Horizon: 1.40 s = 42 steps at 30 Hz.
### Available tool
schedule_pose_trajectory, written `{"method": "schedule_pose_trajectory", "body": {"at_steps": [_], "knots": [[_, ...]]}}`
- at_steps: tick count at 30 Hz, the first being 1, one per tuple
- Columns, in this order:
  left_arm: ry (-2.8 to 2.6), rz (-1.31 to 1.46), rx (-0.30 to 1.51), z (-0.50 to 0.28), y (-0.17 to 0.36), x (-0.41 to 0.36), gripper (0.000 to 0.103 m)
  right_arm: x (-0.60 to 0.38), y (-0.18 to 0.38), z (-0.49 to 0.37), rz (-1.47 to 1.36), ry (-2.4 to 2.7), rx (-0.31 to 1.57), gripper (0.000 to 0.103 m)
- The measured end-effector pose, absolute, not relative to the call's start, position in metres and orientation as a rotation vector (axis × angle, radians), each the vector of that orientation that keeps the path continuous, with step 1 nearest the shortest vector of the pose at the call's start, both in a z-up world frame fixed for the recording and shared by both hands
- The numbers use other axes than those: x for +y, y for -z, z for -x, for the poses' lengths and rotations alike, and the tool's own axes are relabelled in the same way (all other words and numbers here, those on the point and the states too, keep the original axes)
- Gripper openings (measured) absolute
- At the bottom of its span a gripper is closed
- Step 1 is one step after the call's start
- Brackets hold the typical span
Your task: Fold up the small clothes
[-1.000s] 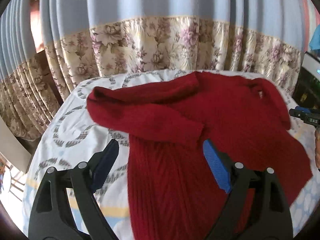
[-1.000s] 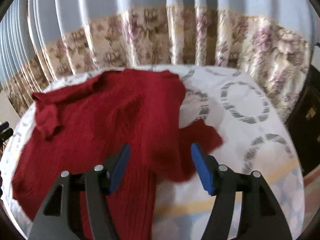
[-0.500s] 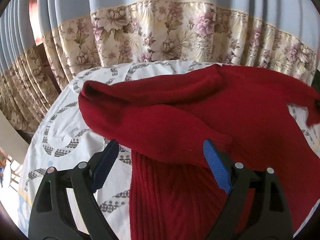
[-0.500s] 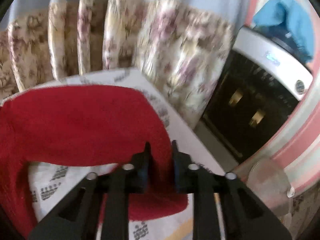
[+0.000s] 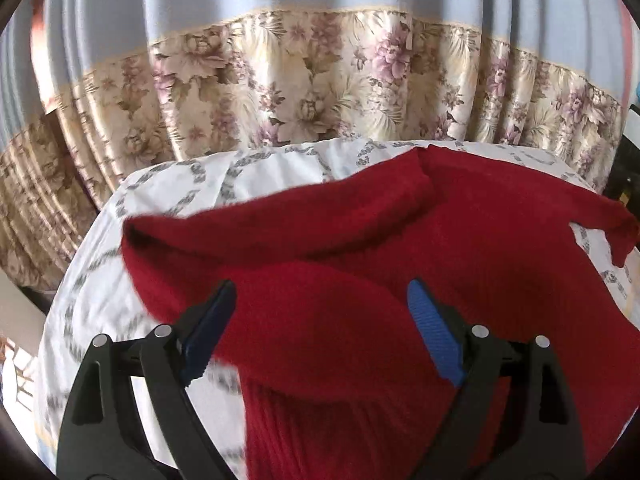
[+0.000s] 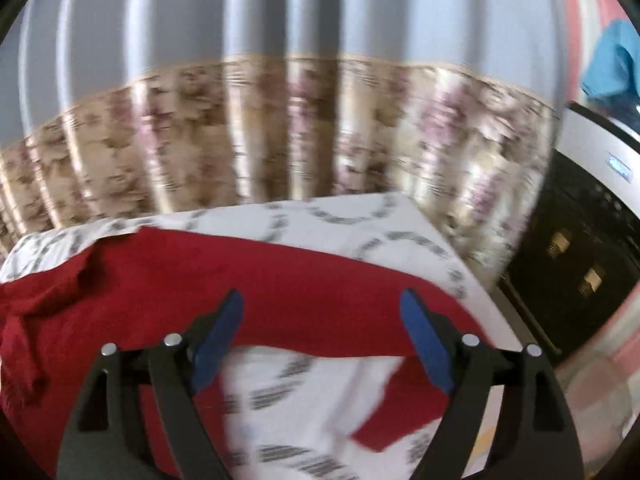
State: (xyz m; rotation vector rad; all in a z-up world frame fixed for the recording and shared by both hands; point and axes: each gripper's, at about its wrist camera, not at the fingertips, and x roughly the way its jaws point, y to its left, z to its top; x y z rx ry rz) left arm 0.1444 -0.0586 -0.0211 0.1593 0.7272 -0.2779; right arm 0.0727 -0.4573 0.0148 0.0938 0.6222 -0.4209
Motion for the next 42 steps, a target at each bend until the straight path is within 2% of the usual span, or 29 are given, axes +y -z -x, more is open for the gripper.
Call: {"method": "schedule_pose_trajectory", "body": {"at_steps": [9, 20, 21, 22, 23, 25, 33, 36, 38, 40, 42], "knots": [[0.355, -0.324, 0.685, -0.179, 0.029, -0.1, 0.087, -0.418, -0.006, -0.097, -0.096, 0.305, 0.653, 0.082], [0.214, -0.301, 0.858, -0.23, 0.061, -0.12, 0.083, -0.405, 0.006, -0.138, -0.086, 0.271, 0.7, 0.082], [0.206, -0.308, 0.868, -0.233, 0.064, -0.122, 0.076, -0.402, 0.008, -0.146, -0.088, 0.263, 0.708, 0.082], [0.207, -0.309, 0.876, -0.235, 0.066, -0.124, 0.056, -0.401, 0.008, -0.151, -0.09, 0.257, 0.714, 0.082], [0.216, -0.3, 0.889, -0.237, 0.067, -0.124, 0.03, -0.399, 0.009, -0.155, -0.092, 0.253, 0.718, 0.082], [0.241, -0.265, 0.889, -0.243, 0.06, -0.124, 0.003, -0.395, 0.009, -0.164, -0.092, 0.237, 0.725, 0.082], [0.117, -0.181, 0.812, -0.307, 0.017, -0.094, 0.004, -0.38, 0.012, -0.186, -0.05, 0.21, 0.741, 0.082], [0.085, -0.183, 0.825, -0.334, 0.023, -0.087, 0.011, -0.373, 0.012, -0.191, -0.032, 0.204, 0.745, 0.082], [0.07, -0.159, 0.843, -0.349, 0.032, -0.082, 0.037, -0.368, 0.011, -0.192, -0.025, 0.198, 0.747, 0.082], [0.088, -0.125, 0.881, -0.356, 0.037, -0.076, 0.087, -0.362, 0.008, -0.19, -0.02, 0.185, 0.746, 0.082], [0.118, -0.093, 0.852, -0.347, 0.031, -0.067, 0.099, -0.353, 0.005, -0.184, -0.009, 0.167, 0.739, 0.082]]}}
